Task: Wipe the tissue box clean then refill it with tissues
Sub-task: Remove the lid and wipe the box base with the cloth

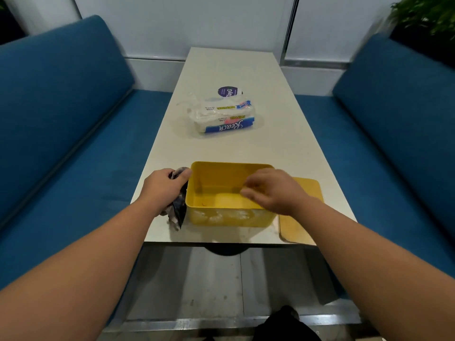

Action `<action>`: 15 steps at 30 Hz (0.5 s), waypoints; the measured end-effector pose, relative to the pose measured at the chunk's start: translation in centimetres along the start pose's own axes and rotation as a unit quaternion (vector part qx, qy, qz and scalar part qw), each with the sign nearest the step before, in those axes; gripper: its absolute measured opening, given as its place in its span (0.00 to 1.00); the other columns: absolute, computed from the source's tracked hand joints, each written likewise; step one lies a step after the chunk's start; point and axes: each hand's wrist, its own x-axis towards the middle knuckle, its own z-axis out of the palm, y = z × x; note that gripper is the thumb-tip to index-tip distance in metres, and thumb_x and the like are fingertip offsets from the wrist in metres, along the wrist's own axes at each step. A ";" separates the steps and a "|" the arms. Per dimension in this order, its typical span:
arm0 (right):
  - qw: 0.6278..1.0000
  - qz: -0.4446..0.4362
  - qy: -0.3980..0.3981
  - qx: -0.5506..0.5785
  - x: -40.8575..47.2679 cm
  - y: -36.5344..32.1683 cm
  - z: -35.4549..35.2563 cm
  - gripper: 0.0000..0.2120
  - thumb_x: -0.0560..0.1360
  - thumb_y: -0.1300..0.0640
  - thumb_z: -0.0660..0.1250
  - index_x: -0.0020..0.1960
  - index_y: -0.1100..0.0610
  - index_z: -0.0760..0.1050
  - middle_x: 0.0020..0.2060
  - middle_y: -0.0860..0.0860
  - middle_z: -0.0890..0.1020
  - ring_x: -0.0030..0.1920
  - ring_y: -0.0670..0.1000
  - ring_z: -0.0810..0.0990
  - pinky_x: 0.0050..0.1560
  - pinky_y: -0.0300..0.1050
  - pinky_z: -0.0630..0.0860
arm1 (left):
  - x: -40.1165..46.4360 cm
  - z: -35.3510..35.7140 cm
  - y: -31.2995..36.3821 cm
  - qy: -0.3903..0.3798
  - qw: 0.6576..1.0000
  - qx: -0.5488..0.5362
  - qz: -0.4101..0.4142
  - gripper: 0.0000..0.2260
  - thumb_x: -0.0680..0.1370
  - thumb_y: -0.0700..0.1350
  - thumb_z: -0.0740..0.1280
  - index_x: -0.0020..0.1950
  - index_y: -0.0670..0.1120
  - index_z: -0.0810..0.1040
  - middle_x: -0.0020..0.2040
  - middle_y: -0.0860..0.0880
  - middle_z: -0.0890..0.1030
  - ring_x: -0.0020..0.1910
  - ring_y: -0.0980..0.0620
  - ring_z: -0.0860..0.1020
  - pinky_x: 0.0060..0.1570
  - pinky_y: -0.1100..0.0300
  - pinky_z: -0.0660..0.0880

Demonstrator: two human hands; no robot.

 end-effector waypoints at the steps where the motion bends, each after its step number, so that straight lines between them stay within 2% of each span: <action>1: 0.997 -0.042 -0.053 -0.042 0.4 -0.9 0.1 0.18 0.77 0.40 0.61 0.57 0.50 0.80 0.49 0.45 0.82 0.50 0.46 0.76 0.53 0.45 0.73 | -0.1 0.0 0.0 0.003 1.000 0.001 -0.002 0.23 0.75 0.65 0.63 0.45 0.44 0.78 0.41 0.44 0.80 0.42 0.44 0.79 0.41 0.45 0.79; 3: 0.987 -0.082 -0.113 -0.080 0.8 -1.7 0.7 0.17 0.77 0.40 0.60 0.57 0.48 0.80 0.48 0.43 0.83 0.49 0.46 0.78 0.51 0.45 0.74 | -0.4 0.0 0.0 0.006 1.000 0.005 -0.001 0.23 0.76 0.64 0.63 0.46 0.44 0.79 0.41 0.45 0.80 0.43 0.45 0.78 0.44 0.46 0.79; 5: 0.982 -0.102 -0.144 -0.070 1.0 -1.8 1.1 0.14 0.79 0.44 0.60 0.54 0.48 0.81 0.42 0.43 0.82 0.41 0.45 0.77 0.44 0.45 0.75 | -0.8 0.0 0.1 0.013 1.000 0.005 0.004 0.23 0.76 0.64 0.63 0.47 0.44 0.78 0.41 0.46 0.80 0.43 0.46 0.78 0.45 0.47 0.79; 7: 0.978 -0.119 -0.159 -0.070 1.1 -1.7 1.4 0.14 0.80 0.47 0.59 0.50 0.51 0.81 0.35 0.42 0.78 0.35 0.44 0.72 0.40 0.43 0.72 | -1.0 -0.1 0.3 0.018 1.000 0.007 0.002 0.21 0.76 0.64 0.64 0.47 0.46 0.78 0.41 0.47 0.80 0.42 0.48 0.78 0.43 0.50 0.79; 10: 0.969 -0.153 -0.154 -0.115 1.3 -1.6 2.1 0.15 0.82 0.49 0.55 0.48 0.56 0.77 0.37 0.50 0.79 0.38 0.53 0.75 0.41 0.47 0.71 | -1.3 -0.1 0.0 0.028 0.999 -0.013 -0.015 0.17 0.75 0.61 0.67 0.48 0.48 0.77 0.43 0.48 0.79 0.43 0.48 0.77 0.36 0.51 0.80; 12: 0.974 -0.147 -0.125 -0.120 1.8 -1.6 1.5 0.15 0.82 0.50 0.54 0.48 0.57 0.74 0.40 0.53 0.78 0.39 0.56 0.75 0.40 0.50 0.72 | -1.8 0.0 -0.3 0.046 0.996 -0.073 -0.028 0.11 0.76 0.56 0.68 0.50 0.49 0.77 0.44 0.49 0.79 0.45 0.46 0.78 0.33 0.52 0.79; 15: 0.981 -0.117 -0.104 -0.112 4.1 -1.4 -1.2 0.13 0.82 0.51 0.54 0.49 0.56 0.74 0.42 0.53 0.78 0.41 0.54 0.74 0.41 0.48 0.70 | -3.0 0.4 -0.8 0.117 0.979 -0.164 -0.030 0.05 0.78 0.49 0.69 0.49 0.49 0.77 0.45 0.48 0.80 0.48 0.45 0.79 0.45 0.51 0.79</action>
